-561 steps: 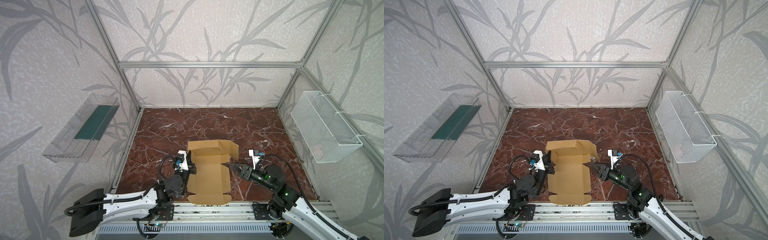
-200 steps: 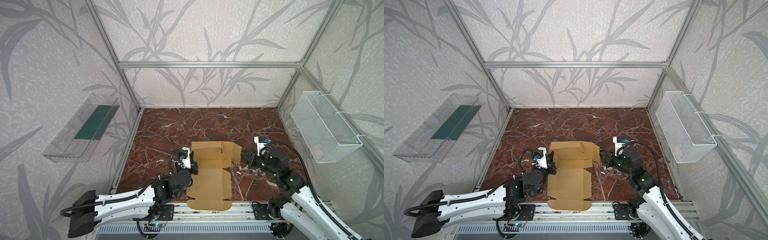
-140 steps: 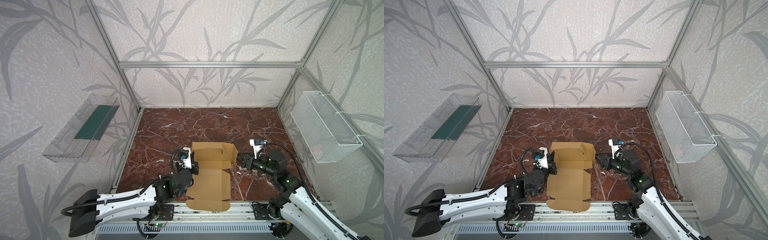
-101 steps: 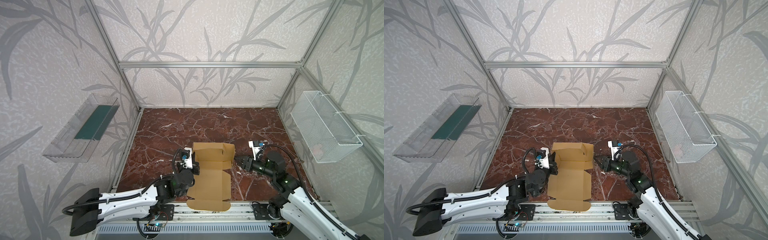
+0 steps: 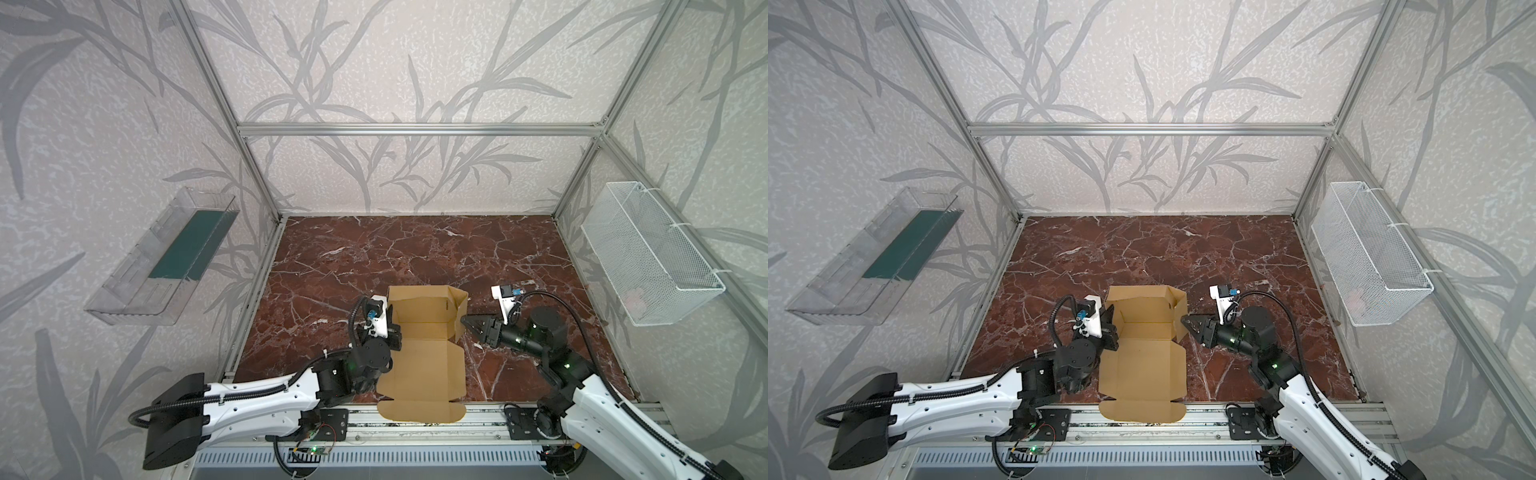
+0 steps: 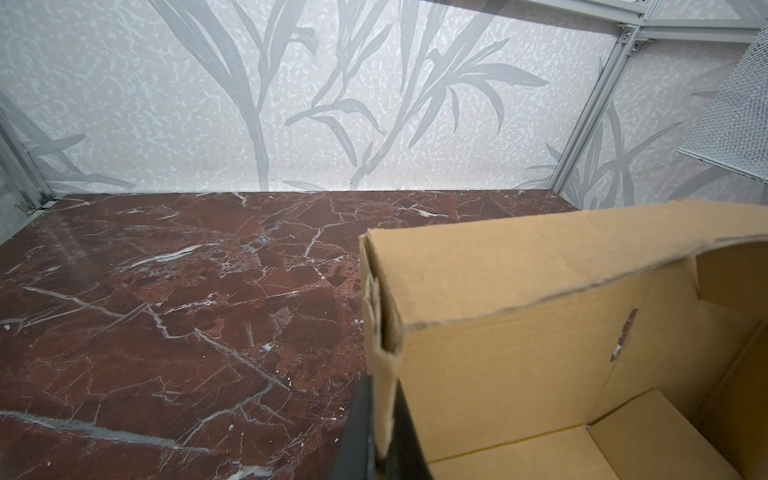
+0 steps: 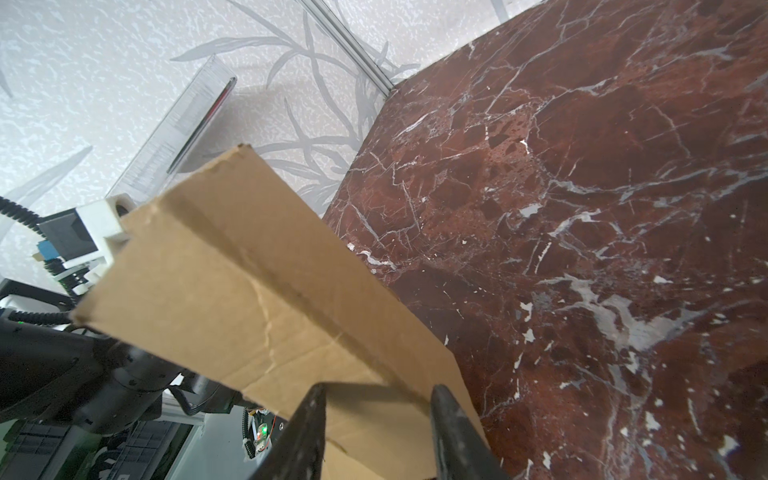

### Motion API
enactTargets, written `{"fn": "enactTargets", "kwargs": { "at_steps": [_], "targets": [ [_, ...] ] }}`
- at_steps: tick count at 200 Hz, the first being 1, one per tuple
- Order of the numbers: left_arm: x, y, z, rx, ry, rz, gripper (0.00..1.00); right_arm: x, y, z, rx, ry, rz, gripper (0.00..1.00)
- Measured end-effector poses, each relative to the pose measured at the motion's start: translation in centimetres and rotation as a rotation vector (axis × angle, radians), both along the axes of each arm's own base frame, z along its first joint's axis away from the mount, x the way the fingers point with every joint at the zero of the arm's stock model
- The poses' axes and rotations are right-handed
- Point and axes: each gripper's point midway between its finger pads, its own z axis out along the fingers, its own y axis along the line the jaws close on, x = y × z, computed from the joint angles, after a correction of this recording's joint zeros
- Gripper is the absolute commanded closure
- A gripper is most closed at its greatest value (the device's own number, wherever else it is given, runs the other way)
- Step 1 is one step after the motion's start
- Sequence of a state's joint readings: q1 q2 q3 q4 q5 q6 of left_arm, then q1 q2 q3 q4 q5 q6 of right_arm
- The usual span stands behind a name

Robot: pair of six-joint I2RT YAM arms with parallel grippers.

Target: Fold the paper box

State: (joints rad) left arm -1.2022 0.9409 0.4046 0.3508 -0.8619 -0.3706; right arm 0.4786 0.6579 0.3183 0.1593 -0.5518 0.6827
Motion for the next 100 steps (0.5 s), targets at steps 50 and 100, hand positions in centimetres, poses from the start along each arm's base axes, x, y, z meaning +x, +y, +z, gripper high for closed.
{"fn": "enactTargets", "kwargs": {
  "at_steps": [50,100],
  "targets": [
    [0.01,-0.26,-0.25,0.005,0.005,-0.008,1.00,-0.03,0.14,0.00,0.004,-0.016,0.006,0.60],
    [-0.02,-0.56,-0.43,0.007,0.009,-0.020,1.00,-0.30,0.88,-0.21,-0.008,-0.034,0.038,0.63]
  ]
}}
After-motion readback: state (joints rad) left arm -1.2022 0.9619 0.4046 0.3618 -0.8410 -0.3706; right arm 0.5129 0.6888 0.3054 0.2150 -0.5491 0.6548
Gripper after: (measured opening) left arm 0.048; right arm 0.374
